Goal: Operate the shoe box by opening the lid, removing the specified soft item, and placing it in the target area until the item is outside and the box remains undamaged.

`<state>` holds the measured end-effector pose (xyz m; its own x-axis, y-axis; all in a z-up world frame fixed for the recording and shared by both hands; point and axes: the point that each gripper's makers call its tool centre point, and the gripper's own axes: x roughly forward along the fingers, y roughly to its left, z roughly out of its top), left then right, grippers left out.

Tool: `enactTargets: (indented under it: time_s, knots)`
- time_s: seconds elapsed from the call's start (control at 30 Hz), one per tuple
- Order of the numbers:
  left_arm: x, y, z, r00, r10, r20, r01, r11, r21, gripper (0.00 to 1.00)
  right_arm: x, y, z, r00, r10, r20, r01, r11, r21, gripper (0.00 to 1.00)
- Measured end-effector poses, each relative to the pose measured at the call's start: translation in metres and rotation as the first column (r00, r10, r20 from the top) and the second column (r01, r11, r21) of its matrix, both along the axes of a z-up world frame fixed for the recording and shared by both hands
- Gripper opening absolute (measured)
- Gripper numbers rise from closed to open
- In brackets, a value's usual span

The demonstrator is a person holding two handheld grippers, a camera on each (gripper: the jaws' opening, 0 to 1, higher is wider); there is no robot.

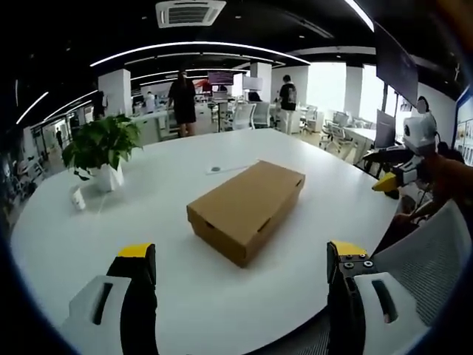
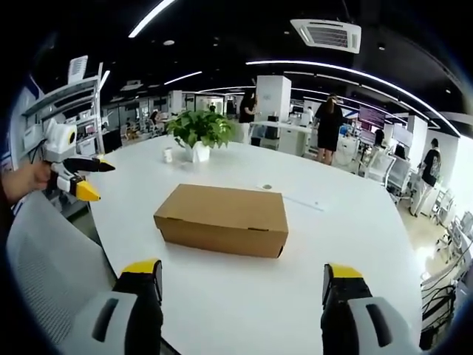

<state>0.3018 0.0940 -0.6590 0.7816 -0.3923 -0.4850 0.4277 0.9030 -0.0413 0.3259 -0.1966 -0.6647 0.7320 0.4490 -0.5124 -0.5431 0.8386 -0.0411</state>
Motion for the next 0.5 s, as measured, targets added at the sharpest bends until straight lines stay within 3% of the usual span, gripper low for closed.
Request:
enactTargets:
  time_s: [0.5]
  knots:
    - [0.011, -0.012, -0.001, 1.000, -0.006, -0.005, 0.006, 1.000, -0.012, 1.00, 0.012, -0.006, -0.004, 1.000, 0.009, -0.009, -0.009, 1.000, -0.011, 0.89]
